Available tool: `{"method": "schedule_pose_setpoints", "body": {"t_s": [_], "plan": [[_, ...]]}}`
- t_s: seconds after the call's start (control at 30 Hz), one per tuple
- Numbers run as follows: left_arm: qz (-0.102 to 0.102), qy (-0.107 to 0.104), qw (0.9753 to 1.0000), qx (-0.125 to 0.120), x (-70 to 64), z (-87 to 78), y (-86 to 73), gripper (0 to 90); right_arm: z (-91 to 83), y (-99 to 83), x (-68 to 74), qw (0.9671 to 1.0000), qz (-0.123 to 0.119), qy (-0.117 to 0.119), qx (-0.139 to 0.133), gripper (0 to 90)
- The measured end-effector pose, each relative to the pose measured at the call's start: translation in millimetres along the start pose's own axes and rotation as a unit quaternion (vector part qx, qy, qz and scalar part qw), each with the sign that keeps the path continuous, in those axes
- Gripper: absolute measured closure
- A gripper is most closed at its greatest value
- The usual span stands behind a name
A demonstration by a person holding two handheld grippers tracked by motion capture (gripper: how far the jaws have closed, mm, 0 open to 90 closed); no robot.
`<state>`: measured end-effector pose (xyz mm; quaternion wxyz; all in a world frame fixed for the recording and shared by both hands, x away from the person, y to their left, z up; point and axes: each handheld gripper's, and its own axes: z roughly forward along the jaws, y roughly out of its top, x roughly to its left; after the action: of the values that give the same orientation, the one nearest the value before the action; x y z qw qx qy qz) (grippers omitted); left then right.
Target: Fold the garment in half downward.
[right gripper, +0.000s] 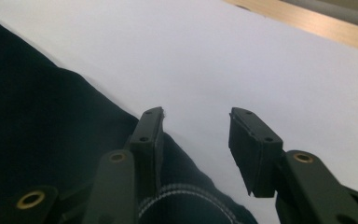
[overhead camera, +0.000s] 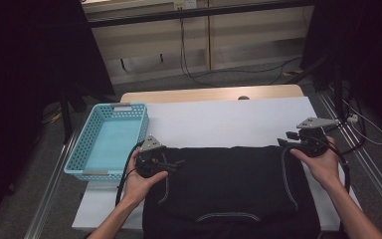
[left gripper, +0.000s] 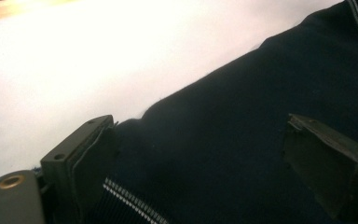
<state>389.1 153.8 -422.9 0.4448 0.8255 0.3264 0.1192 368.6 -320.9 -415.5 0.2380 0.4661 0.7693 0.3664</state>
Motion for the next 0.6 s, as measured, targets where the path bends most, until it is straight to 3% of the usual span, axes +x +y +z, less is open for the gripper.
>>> {"method": "schedule_pose_setpoints", "body": {"t_s": [0.13,0.27,0.43,0.6], "plan": [[0.014,-0.003,0.9998,0.015,-2.0,1.0,-4.3,9.3,0.0,-9.6,-5.7,0.9999,0.001,-0.011,0.012,55.7],[0.012,-0.001,0.9996,0.024,-3.0,1.1,-10.0,9.4,-0.9,-21.7,-10.1,0.9996,0.001,-0.014,0.026,54.9],[0.01,0.009,0.9994,0.033,-2.2,1.6,-12.4,9.8,4.8,-37.9,-9.1,0.9973,-0.024,-0.026,0.065,54.2],[0.01,0.016,0.9991,0.037,0.2,2.4,-13.3,10.2,7.9,-40.3,-9.7,0.9972,-0.021,-0.032,0.065,51.3]]}}
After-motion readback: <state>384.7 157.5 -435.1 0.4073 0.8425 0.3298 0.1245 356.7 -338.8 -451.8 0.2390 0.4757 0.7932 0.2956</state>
